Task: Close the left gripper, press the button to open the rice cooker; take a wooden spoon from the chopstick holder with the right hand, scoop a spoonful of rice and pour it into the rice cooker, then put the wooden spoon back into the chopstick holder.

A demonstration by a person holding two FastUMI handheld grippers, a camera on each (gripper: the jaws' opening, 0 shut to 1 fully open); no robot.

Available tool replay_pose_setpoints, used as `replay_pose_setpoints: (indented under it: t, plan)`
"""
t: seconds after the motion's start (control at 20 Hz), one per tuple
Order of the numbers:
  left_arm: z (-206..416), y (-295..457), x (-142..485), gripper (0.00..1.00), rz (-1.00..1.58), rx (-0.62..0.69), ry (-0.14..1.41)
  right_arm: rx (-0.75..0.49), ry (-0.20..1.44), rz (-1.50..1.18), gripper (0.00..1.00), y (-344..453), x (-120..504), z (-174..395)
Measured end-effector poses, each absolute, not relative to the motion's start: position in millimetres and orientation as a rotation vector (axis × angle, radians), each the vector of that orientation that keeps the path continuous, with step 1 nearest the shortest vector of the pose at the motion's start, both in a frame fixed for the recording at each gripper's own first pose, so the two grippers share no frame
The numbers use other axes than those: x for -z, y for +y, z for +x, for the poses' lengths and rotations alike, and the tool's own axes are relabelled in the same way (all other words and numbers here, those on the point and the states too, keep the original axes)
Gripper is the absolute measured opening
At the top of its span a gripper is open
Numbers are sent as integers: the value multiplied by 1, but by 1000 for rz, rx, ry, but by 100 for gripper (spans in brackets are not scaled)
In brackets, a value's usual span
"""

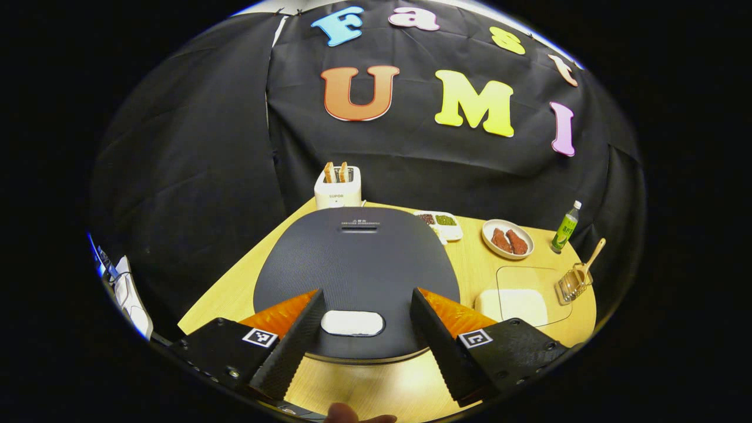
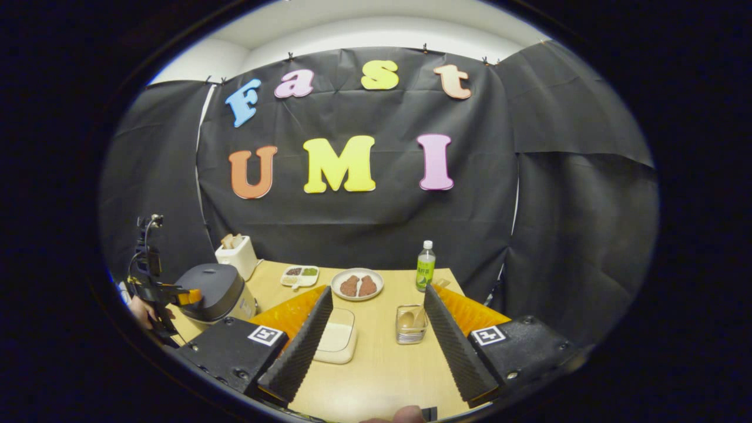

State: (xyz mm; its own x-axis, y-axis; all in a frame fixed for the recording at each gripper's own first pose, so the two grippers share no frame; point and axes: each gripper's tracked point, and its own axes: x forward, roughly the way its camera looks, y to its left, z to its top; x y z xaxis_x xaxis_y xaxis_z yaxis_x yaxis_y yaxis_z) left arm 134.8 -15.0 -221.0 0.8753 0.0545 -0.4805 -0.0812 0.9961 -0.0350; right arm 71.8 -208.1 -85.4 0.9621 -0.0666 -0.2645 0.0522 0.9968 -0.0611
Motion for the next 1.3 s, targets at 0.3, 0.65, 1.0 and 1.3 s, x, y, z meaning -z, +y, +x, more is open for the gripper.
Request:
replay_pose_setpoints:
  t: [0.3,0.65,1.0,1.3]
  plan:
    - [110,-31,118,96,-51,-52,279,62,203,-27,100,-219,67,69]
    - [0,-75,30,95,-104,115,119,72,53,-44,100,-160,5,-15]
    - [-120,-81,6,95,-60,222,30,60,31,-67,99,-86,-2,-123]
    - [-167,-72,5,95,-66,213,3,66,19,-106,99,-57,3,-178]
